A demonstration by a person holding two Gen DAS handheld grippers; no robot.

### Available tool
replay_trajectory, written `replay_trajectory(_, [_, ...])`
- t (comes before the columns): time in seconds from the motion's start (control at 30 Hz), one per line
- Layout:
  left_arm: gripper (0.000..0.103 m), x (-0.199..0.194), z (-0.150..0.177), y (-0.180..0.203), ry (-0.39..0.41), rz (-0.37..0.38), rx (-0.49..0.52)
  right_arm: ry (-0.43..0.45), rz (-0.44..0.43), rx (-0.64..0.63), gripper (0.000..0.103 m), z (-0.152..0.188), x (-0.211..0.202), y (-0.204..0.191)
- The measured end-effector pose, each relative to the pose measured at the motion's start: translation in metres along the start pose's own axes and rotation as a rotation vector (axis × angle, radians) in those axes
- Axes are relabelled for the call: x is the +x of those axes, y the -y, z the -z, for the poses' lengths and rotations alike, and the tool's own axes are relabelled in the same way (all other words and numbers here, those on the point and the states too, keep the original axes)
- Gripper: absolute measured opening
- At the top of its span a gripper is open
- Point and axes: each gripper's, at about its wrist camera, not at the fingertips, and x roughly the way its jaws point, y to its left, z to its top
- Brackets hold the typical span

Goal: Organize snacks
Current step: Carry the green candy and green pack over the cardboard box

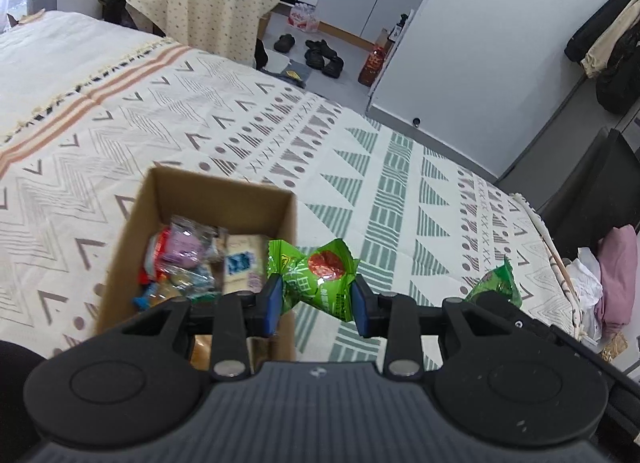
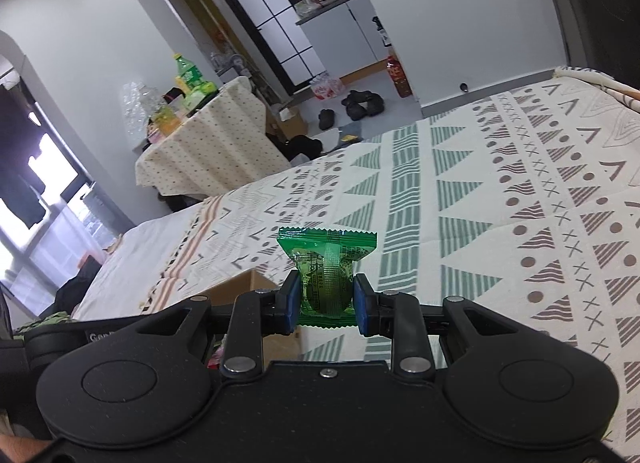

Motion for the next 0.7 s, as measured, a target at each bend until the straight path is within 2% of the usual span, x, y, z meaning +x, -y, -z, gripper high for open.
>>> replay_trajectory(0.37, [0.035, -0.015, -0.020, -0.044, 0.009, -0.033, -0.039, -0.040, -0.082, -0.034, 0.027, 0.006, 0.006, -0.029])
replay_trajectory(0.7, [0.039, -0.002, -0.027, -0.079, -0.019, -0.032, -0.103, -0.101, -0.097, -0.085, 0.027, 0.021, 0.025, -0.061])
